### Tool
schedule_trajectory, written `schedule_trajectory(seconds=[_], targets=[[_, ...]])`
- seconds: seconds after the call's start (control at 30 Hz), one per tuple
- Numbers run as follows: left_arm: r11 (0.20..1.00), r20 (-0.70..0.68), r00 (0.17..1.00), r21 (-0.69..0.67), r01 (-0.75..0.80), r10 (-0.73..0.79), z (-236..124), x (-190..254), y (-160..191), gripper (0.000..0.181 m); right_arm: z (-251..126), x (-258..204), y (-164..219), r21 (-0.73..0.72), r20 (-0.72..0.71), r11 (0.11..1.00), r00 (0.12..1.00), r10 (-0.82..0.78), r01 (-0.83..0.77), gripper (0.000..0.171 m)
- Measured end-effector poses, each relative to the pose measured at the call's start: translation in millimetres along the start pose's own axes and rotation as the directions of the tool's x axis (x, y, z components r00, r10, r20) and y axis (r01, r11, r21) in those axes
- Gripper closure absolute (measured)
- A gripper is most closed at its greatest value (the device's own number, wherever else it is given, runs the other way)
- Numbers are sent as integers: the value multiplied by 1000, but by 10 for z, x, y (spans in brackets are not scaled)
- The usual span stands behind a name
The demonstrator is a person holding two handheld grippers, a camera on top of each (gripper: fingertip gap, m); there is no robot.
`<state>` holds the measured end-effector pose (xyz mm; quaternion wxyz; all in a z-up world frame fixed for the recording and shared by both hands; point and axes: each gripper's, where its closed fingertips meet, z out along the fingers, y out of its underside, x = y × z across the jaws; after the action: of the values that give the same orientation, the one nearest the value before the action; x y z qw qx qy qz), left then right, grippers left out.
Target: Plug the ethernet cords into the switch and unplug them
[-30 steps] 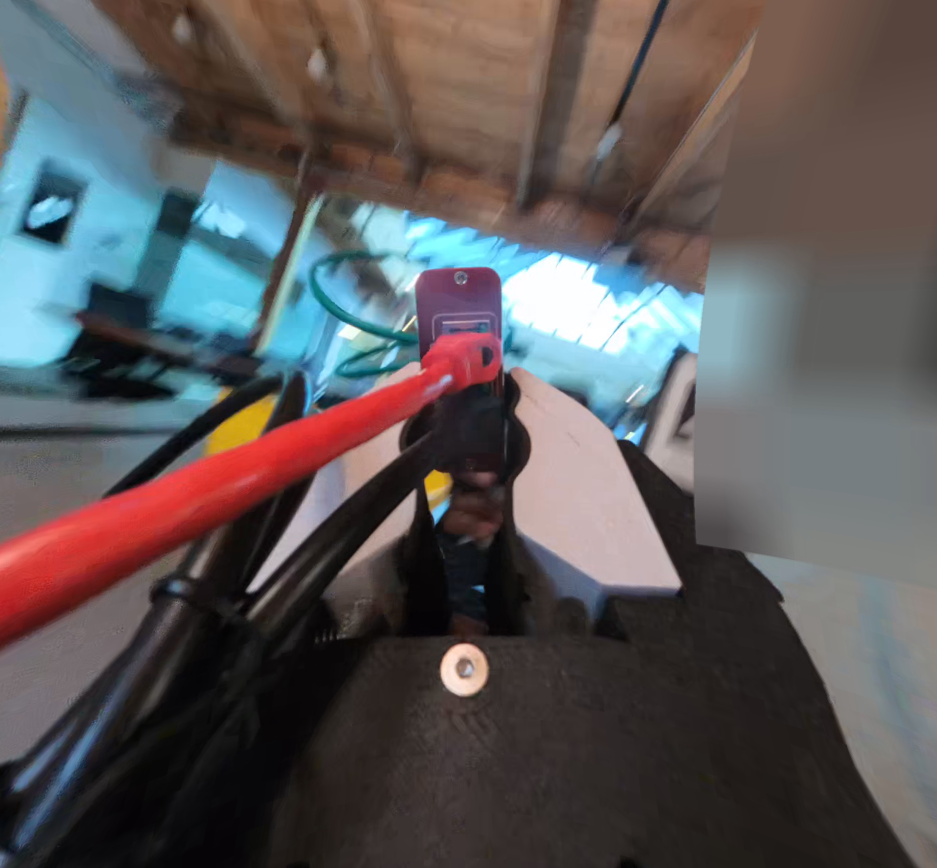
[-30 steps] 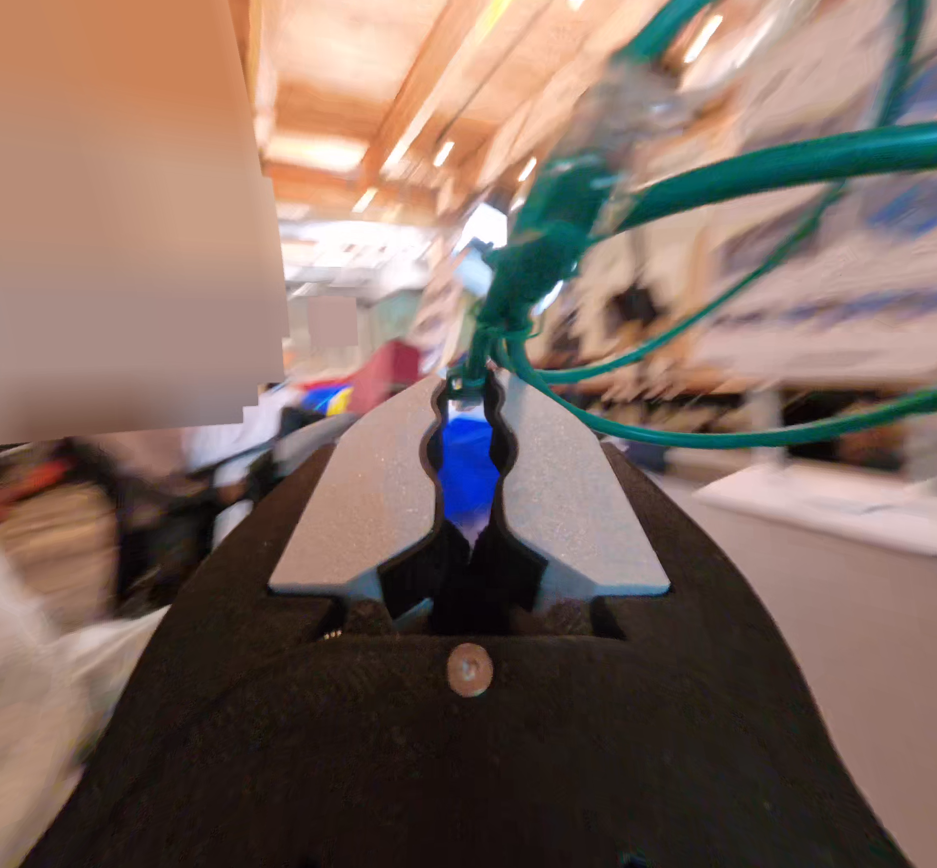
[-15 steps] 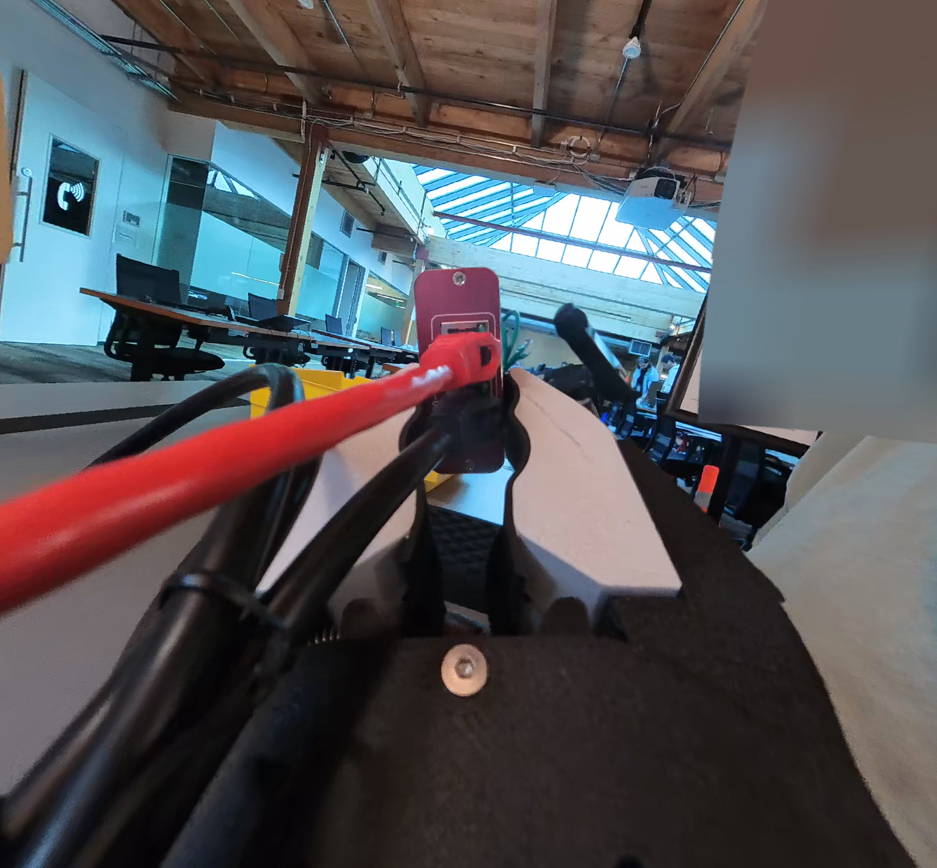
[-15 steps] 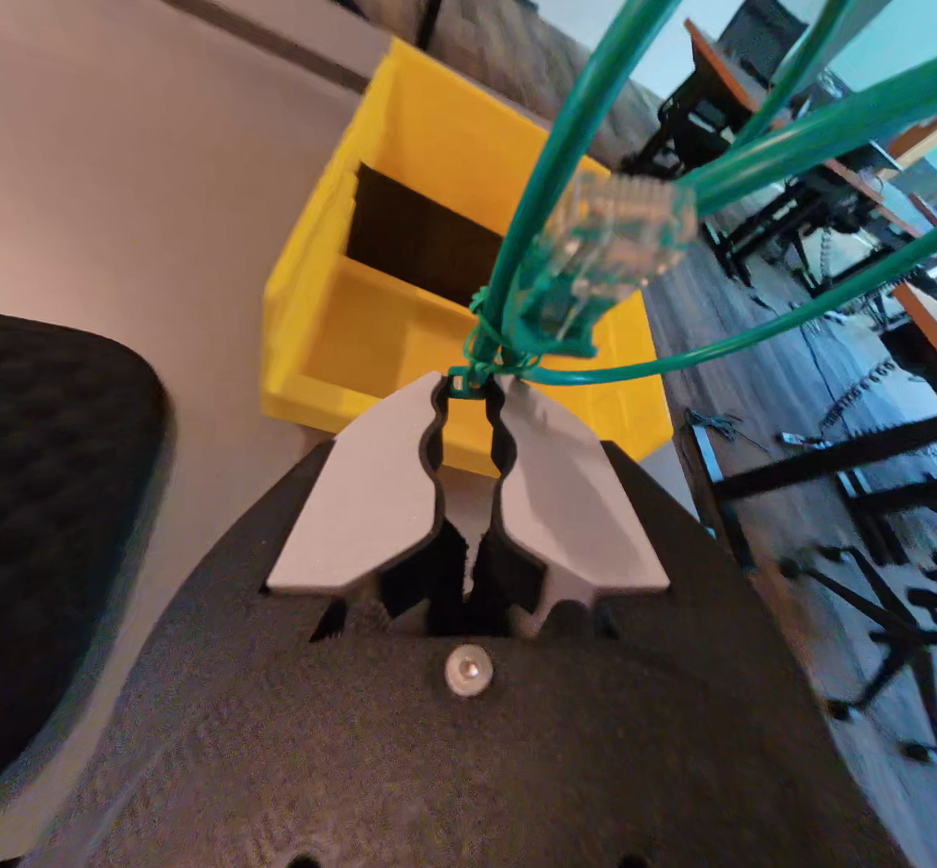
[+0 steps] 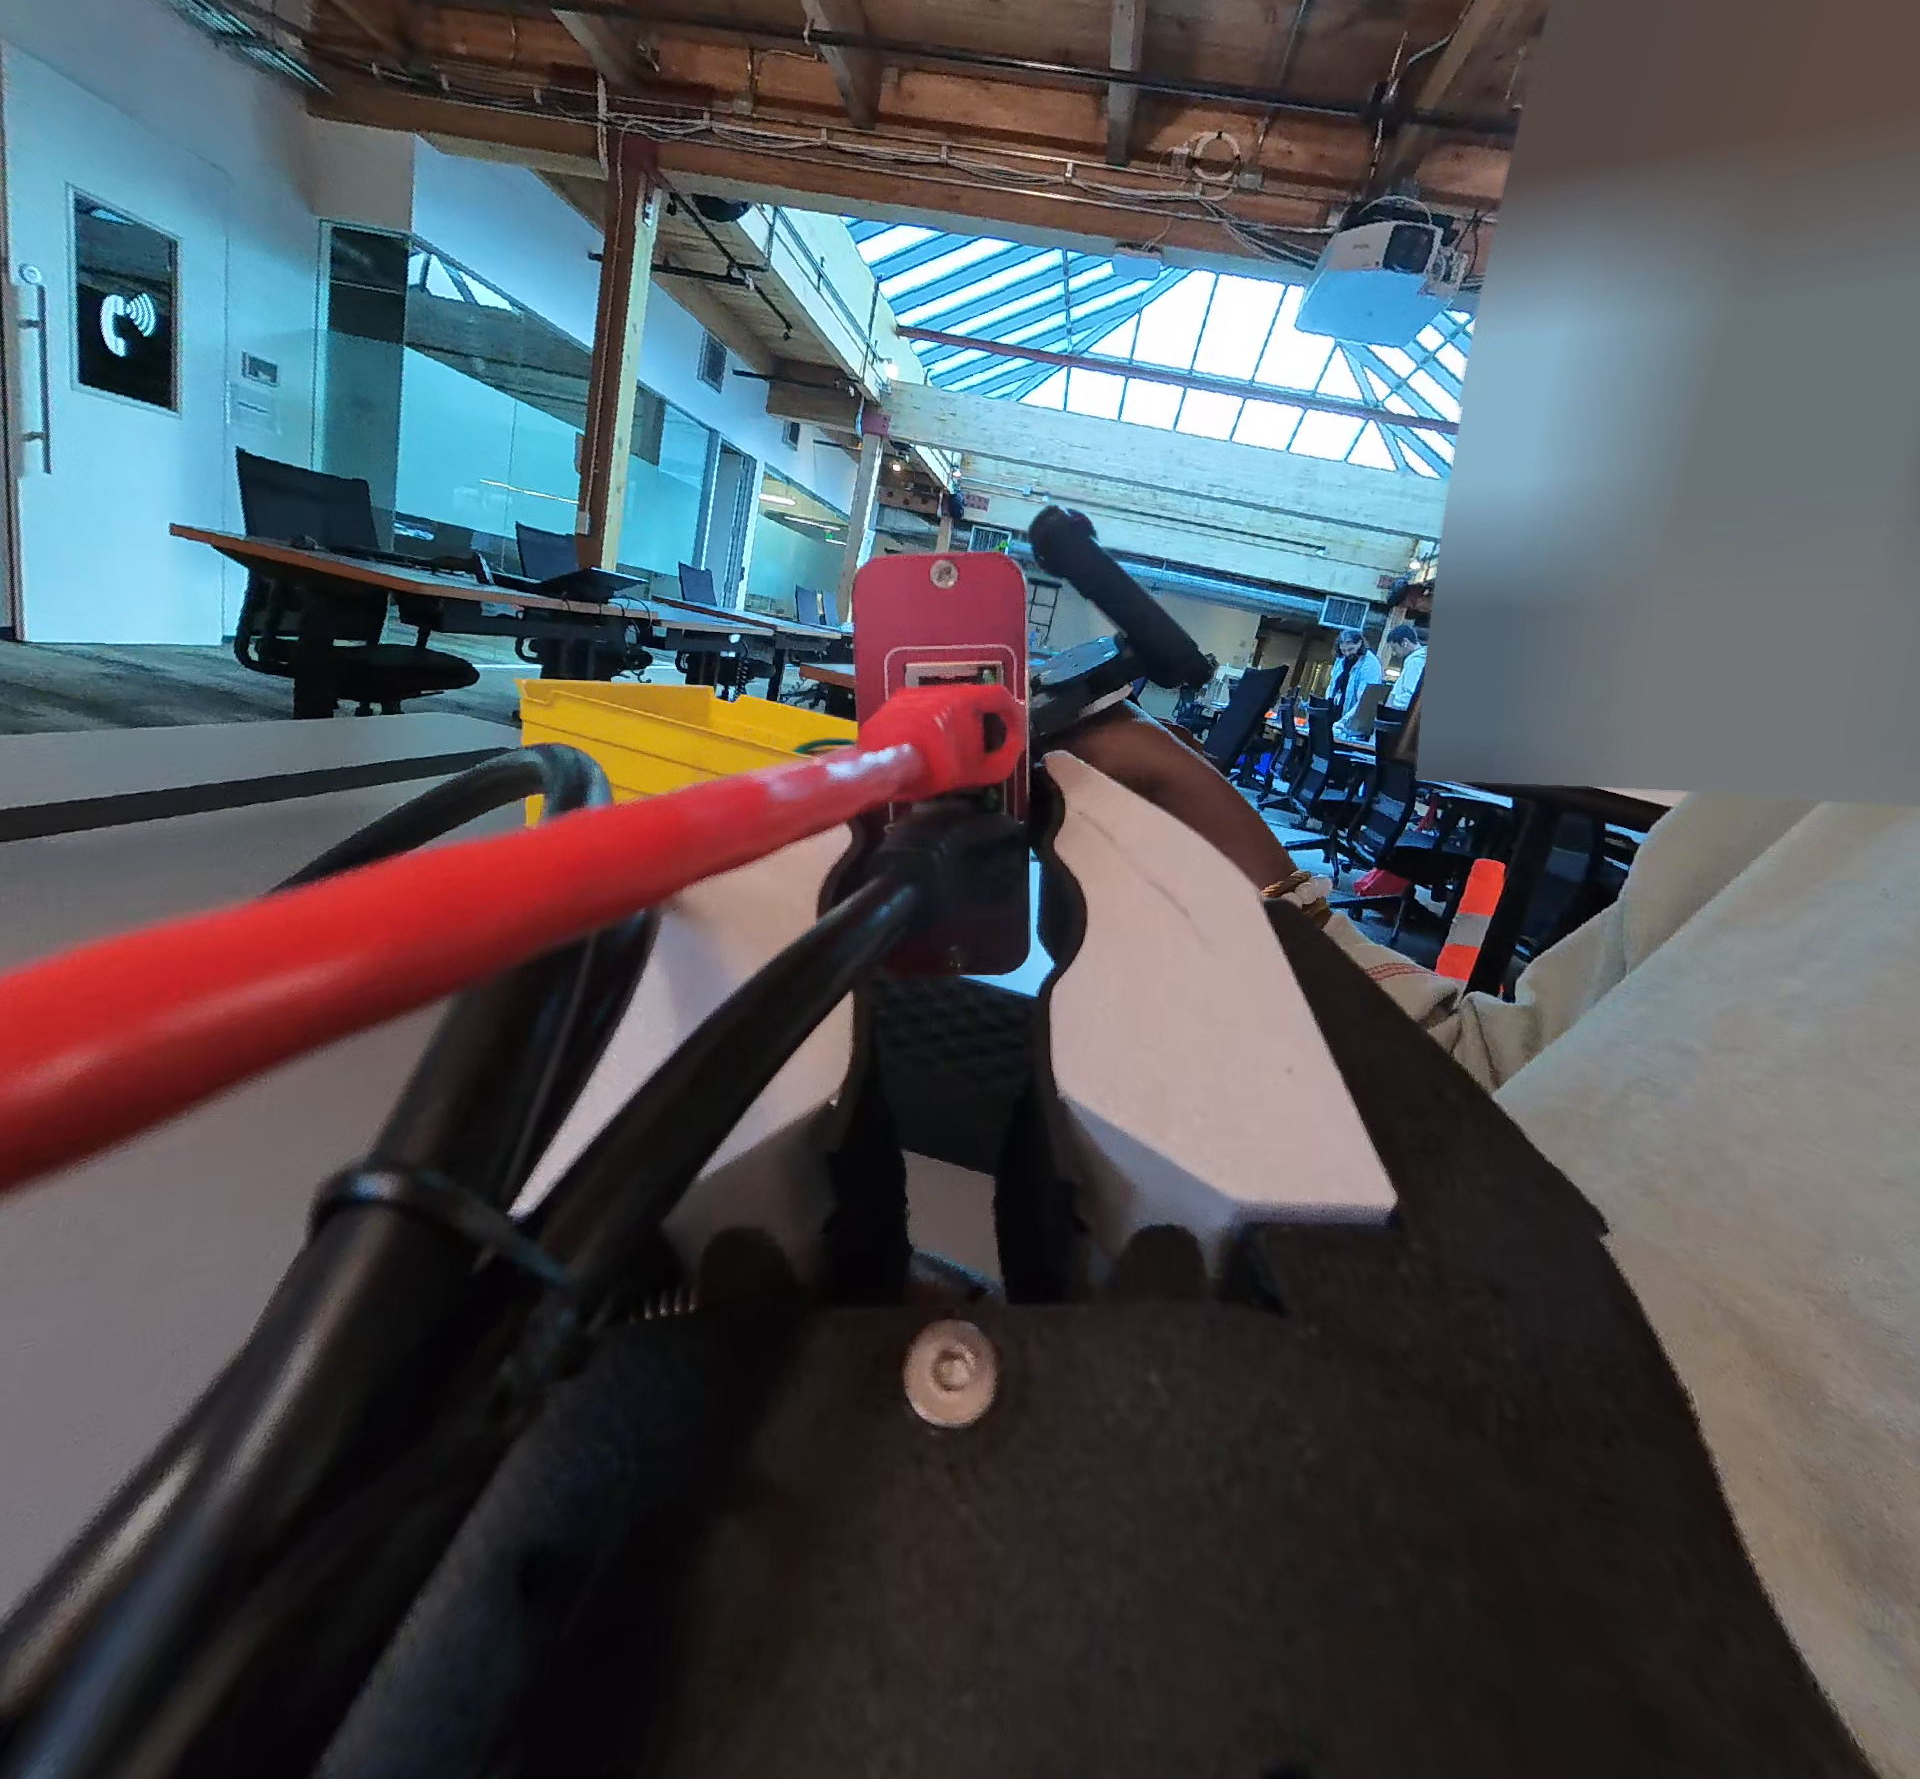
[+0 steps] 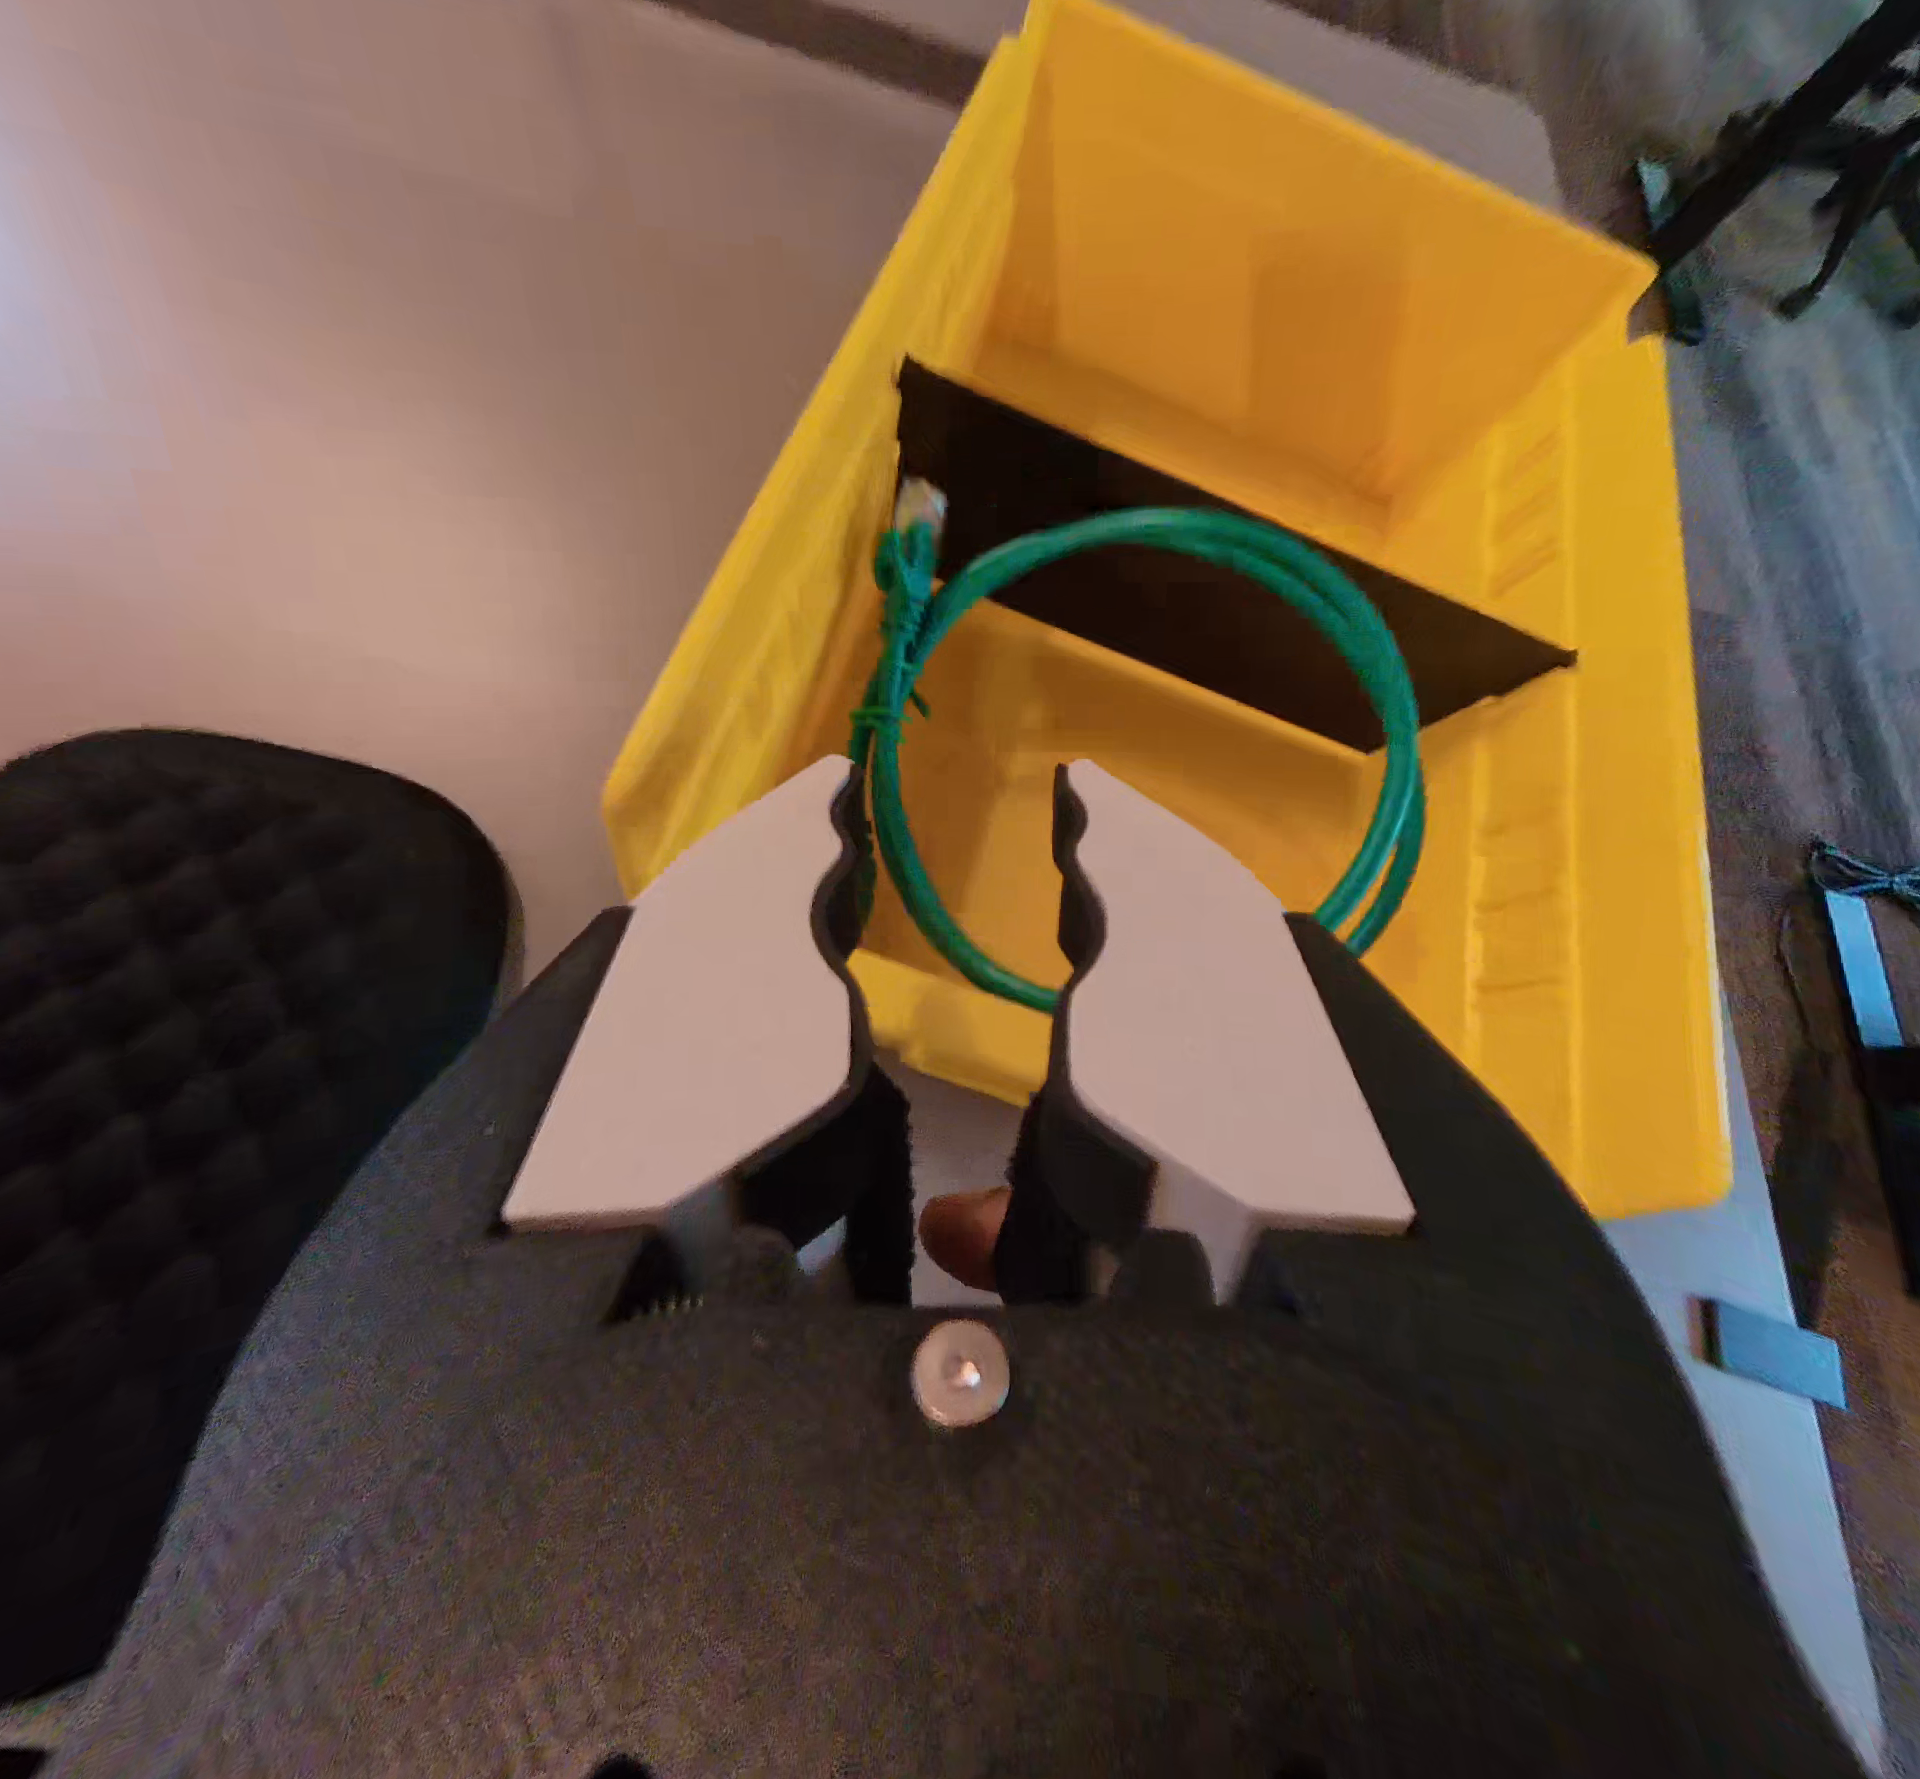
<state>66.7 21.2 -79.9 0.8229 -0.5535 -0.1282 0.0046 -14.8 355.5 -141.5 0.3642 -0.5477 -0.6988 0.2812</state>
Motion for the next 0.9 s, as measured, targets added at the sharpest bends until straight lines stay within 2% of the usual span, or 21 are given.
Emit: schedule_trajectory(seconds=[0.03, 0.1, 0.17, 0.23, 0.27, 0.33, 0.4, 0.53, 0.6, 0.67, 0.77, 0.83, 0.9], targets=[[1000, 6, 1000, 1, 0, 0, -2, -10, -1, 159, -12, -16, -44, 25, 2, 1000, 1000, 6, -6, 137], [1000, 36, 999, -13, 5, -5, -3, -61, 20, 159, -118, -176, -279, 178, 72, 983, 997, 39, -51, 137], [999, 63, 998, -50, 23, -20, 2, -119, 76, 158, -433, -656, -702, 441, 330, 883, 944, 5, -159, 139], [995, 46, 999, -100, 24, -20, 17, -98, 143, 159, -859, -1273, -968, 578, 594, 766, 789, -158, -281, 133], [990, 29, 999, -143, 19, -15, 27, -70, 198, 159, -1011, -1574, -997, 581, 682, 752, 691, -241, -311, 124], [958, 4, 1000, -286, 1, 0, 34, -24, 381, 155, -1145, -2124, -921, 542, 778, 799, 515, -360, -259, 113], [901, -12, 1000, -432, -31, 29, 20, 23, 566, 153, -1156, -2575, -806, 541, 791, 833, 406, -458, -116, 110], [759, -87, 983, -626, -181, 163, -49, 139, 796, 157, -1150, -3237, -610, 554, 795, 825, 222, -564, 112, 119], [700, -107, 972, -678, -226, 210, -99, 150, 857, 158, -1088, -3422, -491, 544, 795, 810, 173, -581, 220, 124], [696, -108, 974, -684, -218, 200, -107, 172, 851, 158, -1054, -3542, -393, 548, 789, 785, 133, -600, 287, 134], [697, -112, 978, -687, -205, 177, -128, 175, 853, 154, -1074, -3650, -373, 568, 782, 774, 111, -614, 279, 154], [694, -96, 975, -689, -209, 198, -138, 138, 840, 154, -1069, -3658, -400, 596, 763, 762, 117, -636, 251, 155], [751, -76, 974, -626, -212, 212, -79, 135, 696, 151, -1136, -3639, -522, 617, 767, 778, 129, -629, 121, 156]])
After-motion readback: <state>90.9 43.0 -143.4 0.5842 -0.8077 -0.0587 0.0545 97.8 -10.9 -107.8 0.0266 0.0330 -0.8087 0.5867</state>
